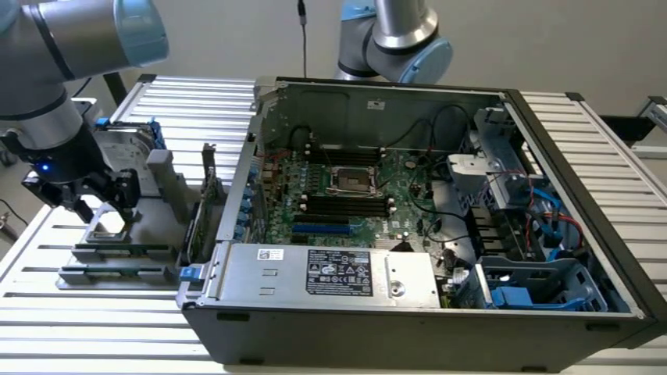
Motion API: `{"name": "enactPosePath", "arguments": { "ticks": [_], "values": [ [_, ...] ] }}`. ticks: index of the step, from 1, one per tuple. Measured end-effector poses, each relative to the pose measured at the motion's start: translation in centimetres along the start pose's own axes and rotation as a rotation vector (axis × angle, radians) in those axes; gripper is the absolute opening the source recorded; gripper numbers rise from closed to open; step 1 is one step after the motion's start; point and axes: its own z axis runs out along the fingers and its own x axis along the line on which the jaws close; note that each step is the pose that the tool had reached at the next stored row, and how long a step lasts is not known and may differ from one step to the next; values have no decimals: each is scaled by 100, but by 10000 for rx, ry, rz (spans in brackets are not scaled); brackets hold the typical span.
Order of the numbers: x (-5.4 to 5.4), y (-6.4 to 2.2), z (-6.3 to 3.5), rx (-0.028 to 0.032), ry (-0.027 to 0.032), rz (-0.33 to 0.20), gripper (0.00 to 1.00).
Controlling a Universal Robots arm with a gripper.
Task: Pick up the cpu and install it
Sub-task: 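Pick up the cpu and move it towards the insertion slot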
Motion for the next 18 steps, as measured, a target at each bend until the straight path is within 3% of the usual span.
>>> {"name": "enactPosePath", "arguments": {
  "ticks": [18],
  "values": [
    [-1,-2,71,-1,-2,48,65]
  ]
}}
